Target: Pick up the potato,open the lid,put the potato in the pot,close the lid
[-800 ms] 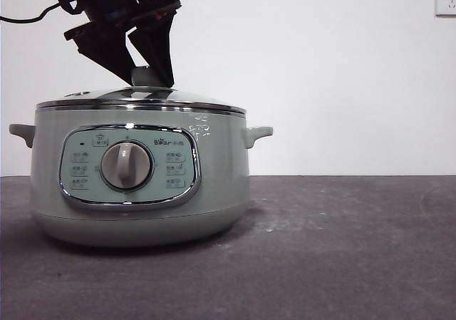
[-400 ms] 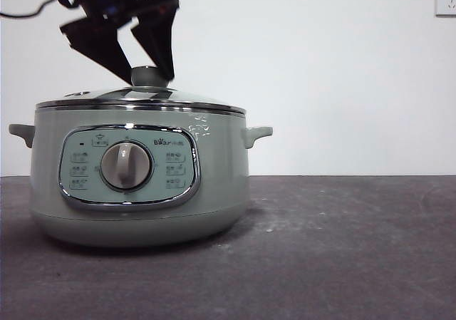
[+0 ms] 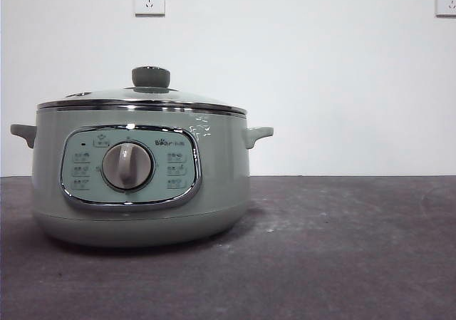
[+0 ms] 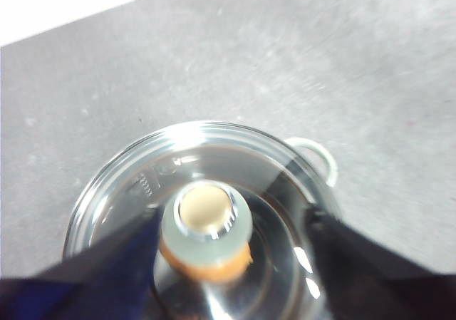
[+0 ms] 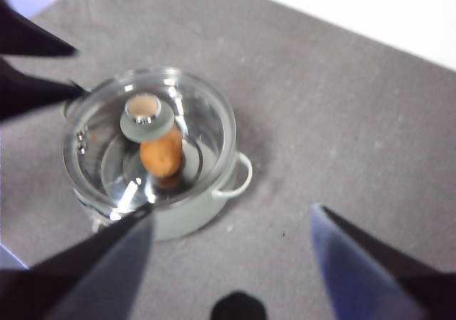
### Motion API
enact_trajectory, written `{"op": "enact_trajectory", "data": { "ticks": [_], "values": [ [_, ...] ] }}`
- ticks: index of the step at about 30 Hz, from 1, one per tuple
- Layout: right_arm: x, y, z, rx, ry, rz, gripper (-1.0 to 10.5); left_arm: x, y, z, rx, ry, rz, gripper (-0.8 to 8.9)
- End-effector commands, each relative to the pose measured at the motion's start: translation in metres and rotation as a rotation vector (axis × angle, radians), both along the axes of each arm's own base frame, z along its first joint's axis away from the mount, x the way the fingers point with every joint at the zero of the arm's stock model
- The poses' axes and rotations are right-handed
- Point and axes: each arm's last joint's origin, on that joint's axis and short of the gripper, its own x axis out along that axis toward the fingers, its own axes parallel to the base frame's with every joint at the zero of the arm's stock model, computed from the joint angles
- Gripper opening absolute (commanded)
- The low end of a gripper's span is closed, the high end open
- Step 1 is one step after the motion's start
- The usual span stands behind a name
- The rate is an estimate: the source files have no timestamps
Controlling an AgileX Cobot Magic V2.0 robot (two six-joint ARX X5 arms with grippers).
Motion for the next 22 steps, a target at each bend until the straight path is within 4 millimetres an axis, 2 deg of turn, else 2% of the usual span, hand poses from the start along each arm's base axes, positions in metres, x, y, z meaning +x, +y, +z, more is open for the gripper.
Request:
{"op": "enact_trajectory", "data": {
  "ticks": [1, 3, 5, 7, 11, 13, 18, 22],
  "values": [
    [-0.004, -0.003, -0.011, 0.013, 0.002, -0.007, 1.0, -0.016, 0.006, 0.008, -0.002, -0.025, -0.019, -0.14],
    [-0.007, -0.008, -0.027, 0.037, -0.024, -0.044, -0.2, -0.031, 0.014, 0.015, -0.015, -0.053, -0.017, -0.08],
    [-0.013, -0.016, -0.046, 0.063, -0.083, -0.112, -0.2, -0.042, 0.021, 0.02, -0.033, -0.088, -0.013, -0.08],
    [-0.021, -0.024, -0.07, 0.096, -0.133, -0.146, -0.2, -0.051, 0.027, 0.016, -0.051, -0.135, 0.001, -0.08],
    [-0.033, -0.036, -0.13, 0.174, -0.227, -0.172, -0.2, -0.07, 0.035, -0.019, -0.087, -0.226, 0.02, -0.08],
    [-0.036, -0.039, -0.151, 0.186, -0.25, -0.19, -0.2, -0.075, 0.038, -0.038, -0.092, -0.25, 0.034, -0.08],
    [-0.038, -0.041, -0.188, 0.165, -0.23, -0.19, -0.2, -0.085, 0.041, -0.074, -0.115, -0.277, 0.022, -0.08],
    [-0.037, -0.039, -0.194, 0.142, -0.188, -0.194, -0.2, -0.086, 0.042, -0.083, -0.085, -0.207, 0.027, -0.03]
  ]
}}
